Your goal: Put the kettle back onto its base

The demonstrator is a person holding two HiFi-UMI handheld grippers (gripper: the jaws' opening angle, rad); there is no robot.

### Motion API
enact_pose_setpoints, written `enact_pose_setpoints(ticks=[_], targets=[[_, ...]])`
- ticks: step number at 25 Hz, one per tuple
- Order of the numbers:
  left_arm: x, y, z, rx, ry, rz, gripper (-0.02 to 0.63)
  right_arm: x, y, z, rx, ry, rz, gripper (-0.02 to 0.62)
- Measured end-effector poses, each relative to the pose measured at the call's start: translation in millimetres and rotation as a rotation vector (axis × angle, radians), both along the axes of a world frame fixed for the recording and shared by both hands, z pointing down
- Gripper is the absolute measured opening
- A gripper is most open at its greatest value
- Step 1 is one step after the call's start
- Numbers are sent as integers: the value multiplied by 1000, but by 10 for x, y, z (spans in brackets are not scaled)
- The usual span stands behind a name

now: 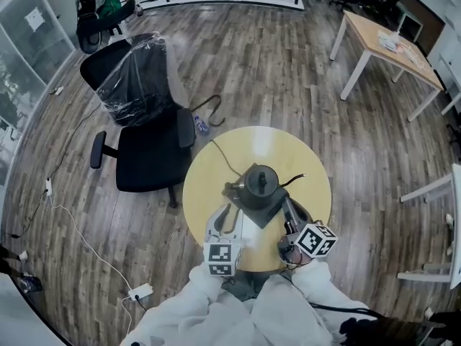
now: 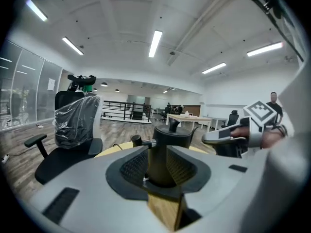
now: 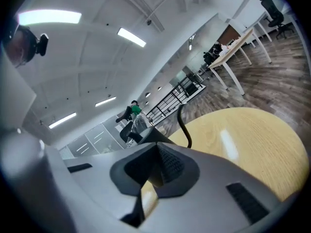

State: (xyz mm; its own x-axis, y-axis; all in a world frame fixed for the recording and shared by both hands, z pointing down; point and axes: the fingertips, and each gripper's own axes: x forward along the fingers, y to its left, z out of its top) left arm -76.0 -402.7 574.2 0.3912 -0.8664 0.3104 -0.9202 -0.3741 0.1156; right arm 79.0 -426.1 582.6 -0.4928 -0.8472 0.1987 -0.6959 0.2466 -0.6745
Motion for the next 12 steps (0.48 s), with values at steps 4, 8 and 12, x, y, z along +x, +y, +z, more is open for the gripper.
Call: enact_pose_setpoints(ticks=[4,8,12], targets=[[89,127,-177,8,41,38,114,-22,147,-207,57,38,-28,12],[140,328,-148,-64,0,49,0,18,312,-249,37,166,-33,12],[320,458,-80,-163,12,33,0,41,428,-215,6,287,-60,11]])
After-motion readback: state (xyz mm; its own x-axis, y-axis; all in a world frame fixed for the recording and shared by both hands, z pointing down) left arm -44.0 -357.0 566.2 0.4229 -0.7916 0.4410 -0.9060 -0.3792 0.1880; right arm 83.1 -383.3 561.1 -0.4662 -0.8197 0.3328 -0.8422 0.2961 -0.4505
